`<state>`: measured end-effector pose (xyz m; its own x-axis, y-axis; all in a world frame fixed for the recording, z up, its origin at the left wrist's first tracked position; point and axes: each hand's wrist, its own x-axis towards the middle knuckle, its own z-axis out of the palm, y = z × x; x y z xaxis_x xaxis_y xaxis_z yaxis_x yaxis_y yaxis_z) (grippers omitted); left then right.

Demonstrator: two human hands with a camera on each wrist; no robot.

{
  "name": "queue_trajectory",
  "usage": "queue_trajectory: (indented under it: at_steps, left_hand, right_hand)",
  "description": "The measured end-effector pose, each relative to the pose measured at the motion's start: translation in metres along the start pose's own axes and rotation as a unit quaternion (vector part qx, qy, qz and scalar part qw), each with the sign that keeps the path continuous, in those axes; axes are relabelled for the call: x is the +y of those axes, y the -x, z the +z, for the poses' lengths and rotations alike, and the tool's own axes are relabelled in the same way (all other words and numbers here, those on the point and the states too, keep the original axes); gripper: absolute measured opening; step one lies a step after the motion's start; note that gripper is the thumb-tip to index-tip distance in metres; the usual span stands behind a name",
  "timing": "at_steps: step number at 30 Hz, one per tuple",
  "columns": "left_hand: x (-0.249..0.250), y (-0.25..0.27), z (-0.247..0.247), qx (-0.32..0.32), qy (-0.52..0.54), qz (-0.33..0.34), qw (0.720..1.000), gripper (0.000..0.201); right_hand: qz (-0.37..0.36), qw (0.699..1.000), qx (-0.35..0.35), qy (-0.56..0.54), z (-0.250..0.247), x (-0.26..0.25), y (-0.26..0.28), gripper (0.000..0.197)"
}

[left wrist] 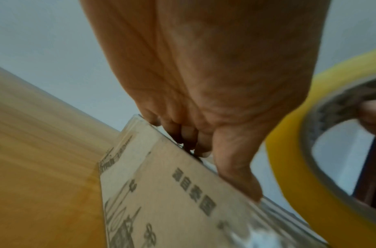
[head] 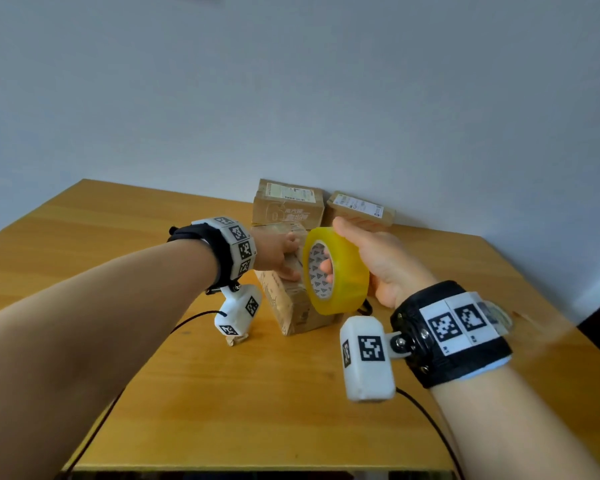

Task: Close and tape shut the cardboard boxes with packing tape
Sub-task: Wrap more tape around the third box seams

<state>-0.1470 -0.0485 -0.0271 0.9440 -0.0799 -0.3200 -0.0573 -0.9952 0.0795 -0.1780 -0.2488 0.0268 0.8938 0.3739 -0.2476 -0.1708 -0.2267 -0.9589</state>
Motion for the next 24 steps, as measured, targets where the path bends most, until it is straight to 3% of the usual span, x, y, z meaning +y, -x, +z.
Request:
queue_trajectory:
  at_steps: [5, 8, 11, 14, 16, 20, 24]
  left_hand:
    - [0.000, 0.006, 0.009, 0.019, 0.031, 0.035, 0.999, 0.052]
    - [0.003, 0.007, 0.009, 0.040, 0.026, 0.032, 0.998, 0.046]
    - [0.000, 0.005, 0.013, 0.012, 0.023, 0.058, 0.998, 0.064]
    - [-0.001, 0.010, 0.021, -0.045, 0.049, 0.070, 0.995, 0.115]
    - [0.003, 0.013, 0.023, -0.053, 0.044, 0.058, 0.996, 0.135]
    - [0.010, 0.020, 0.012, -0.043, 0.053, 0.048, 0.997, 0.115]
    - [0.006, 0.018, 0.007, -0.015, 0.063, -0.002, 0.998, 0.111]
  right_hand:
    - [0.001, 1.000, 0.000, -0.017, 0.006, 0.004, -0.004, 0.055]
    - [-0.009, 1.000, 0.001, -0.025, 0.006, 0.006, -0.006, 0.060]
    - [-0.028, 0.999, 0.014, -0.025, 0.003, 0.014, -0.008, 0.062]
    - [-0.034, 0.999, 0.004, -0.033, 0.005, 0.018, -0.007, 0.050]
    - [-0.034, 0.999, 0.008, -0.034, 0.007, 0.019, -0.008, 0.045]
    - [-0.038, 0.998, 0.017, -0.036, 0.013, 0.015, -0.010, 0.050]
    - [-0.049, 0.995, 0.057, -0.060, 0.013, 0.018, -0.017, 0.051]
